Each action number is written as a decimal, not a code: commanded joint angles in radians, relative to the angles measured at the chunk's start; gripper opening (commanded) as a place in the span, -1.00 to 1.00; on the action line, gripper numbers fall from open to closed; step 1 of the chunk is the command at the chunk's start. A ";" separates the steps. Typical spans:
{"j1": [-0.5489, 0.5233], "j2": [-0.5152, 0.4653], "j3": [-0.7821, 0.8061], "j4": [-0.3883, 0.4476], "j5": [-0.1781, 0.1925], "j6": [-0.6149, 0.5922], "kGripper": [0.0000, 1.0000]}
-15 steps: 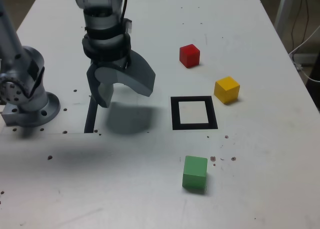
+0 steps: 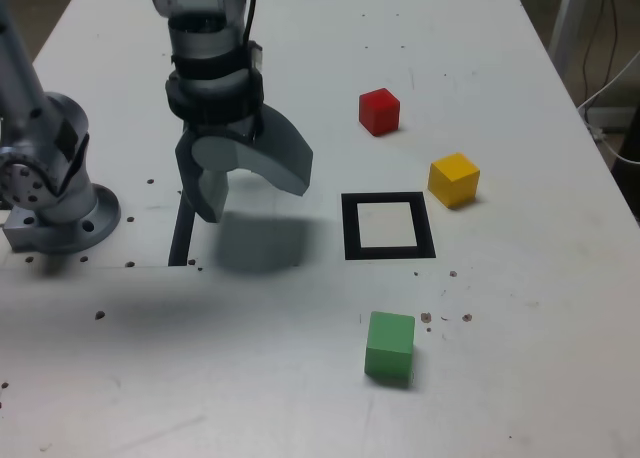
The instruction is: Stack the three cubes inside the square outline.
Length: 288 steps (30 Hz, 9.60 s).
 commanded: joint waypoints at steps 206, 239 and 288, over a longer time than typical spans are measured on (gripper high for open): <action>-0.079 0.422 -0.576 0.199 0.185 -0.141 0.99; 0.050 0.529 -0.976 0.467 0.128 -0.337 0.97; 0.080 0.723 -1.036 0.375 0.127 -0.438 -0.32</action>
